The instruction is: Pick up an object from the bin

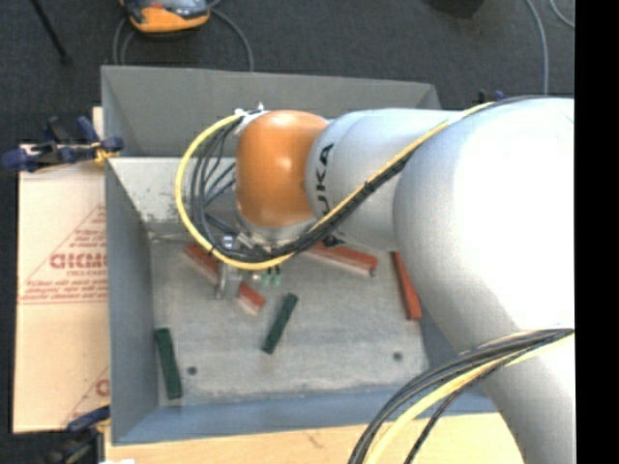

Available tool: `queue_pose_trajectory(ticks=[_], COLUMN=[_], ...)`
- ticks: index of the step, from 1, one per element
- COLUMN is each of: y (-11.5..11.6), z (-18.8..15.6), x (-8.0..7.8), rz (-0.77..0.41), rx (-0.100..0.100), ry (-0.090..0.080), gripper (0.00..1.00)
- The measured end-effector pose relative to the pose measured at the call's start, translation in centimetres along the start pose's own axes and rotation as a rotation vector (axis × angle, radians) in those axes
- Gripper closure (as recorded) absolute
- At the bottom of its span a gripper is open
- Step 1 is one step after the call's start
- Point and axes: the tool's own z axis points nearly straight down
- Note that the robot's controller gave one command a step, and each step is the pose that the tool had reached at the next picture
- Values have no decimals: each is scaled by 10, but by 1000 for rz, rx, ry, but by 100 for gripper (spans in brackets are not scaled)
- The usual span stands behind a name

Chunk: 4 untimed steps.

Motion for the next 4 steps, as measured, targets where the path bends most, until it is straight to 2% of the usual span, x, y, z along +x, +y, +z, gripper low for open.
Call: queue_pose_trajectory(ticks=[1,2,3,4], y=[-2,19,26,-12], z=[-30,-63,-123,-47], x=[9,0,4,11], rz=[-100,-380,-535,-602], rx=[4,3,1,1], ry=[6,1,6,10], gripper=[100,100,100,0])
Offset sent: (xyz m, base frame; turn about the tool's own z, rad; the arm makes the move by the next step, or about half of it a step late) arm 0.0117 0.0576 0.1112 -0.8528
